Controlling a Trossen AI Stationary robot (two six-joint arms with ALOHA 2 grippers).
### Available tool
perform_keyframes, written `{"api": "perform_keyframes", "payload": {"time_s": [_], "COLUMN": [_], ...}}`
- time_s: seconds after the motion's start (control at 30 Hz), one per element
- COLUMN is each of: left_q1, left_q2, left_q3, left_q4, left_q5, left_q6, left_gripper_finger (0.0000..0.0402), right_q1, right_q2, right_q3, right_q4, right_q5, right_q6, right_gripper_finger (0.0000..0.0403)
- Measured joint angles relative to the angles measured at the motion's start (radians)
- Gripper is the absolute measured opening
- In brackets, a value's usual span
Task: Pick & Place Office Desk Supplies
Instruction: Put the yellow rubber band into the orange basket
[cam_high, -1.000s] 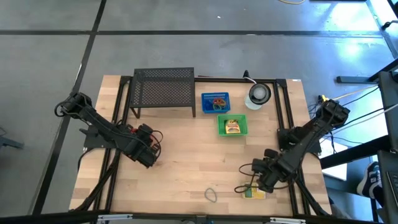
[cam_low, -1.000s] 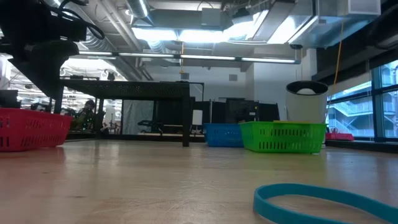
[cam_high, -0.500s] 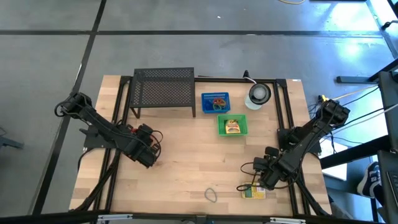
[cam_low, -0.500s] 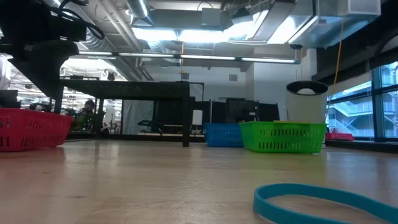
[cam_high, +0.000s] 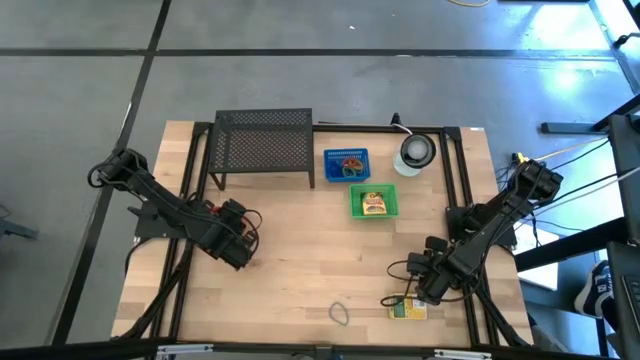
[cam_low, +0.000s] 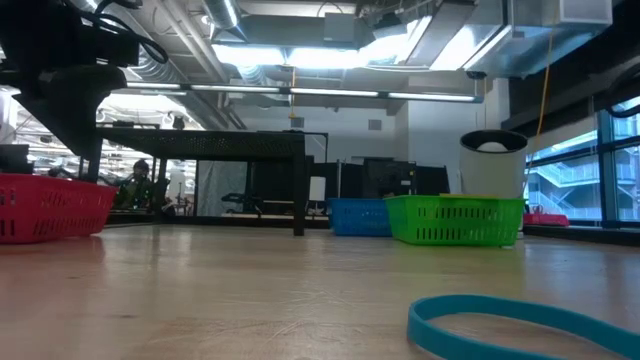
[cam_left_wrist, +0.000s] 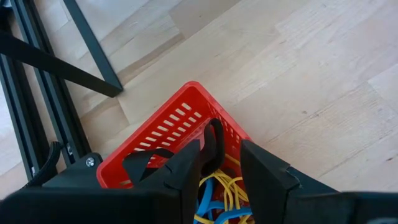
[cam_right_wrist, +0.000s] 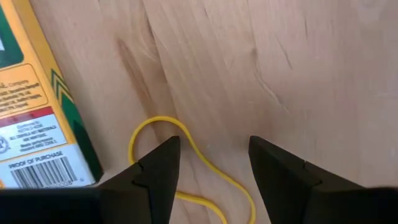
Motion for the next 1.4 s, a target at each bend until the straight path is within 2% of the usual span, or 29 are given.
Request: {"api": "perform_keyframes", "payload": {"time_s": [0.13,0.23,0.5,0.57,0.9,1.0,1.4], "left_q1": [0.000,0.000,0.000,0.000,0.000,0.000,0.000], "left_q2": [0.000,0.000,0.000,0.000,0.000,0.000,0.000], "left_q3": [0.000,0.000,0.000,0.000,0.000,0.000,0.000], "left_q4": [0.000,0.000,0.000,0.000,0.000,0.000,0.000], "left_q5": [0.000,0.000,0.000,0.000,-0.001,-0.001,-0.002], "left_q6": [0.000,0.000,0.000,0.000,0.000,0.000,0.000], "left_gripper_finger": [0.0108,0.0108,0.0108,0.0108,0.0108,0.0108,0.0108], "right_q1": [0.000,0.001,0.003,0.003,0.001,0.001,-0.001], "right_q2": [0.032,0.048,0.059,0.059,0.059,0.059,0.060], "right_q3": [0.000,0.003,0.017,0.018,0.017,0.017,0.017], "right_q4": [0.002,0.010,0.044,0.053,0.071,0.072,0.085], "right_q5": [0.004,0.004,0.025,0.022,0.018,0.031,0.064], "right_q6": [0.000,0.000,-0.037,-0.056,0.038,0.118,0.131], "right_gripper_finger": [0.0183,0.0155,0.0030,0.0009,0.0008,0.0008,0.0003]}}
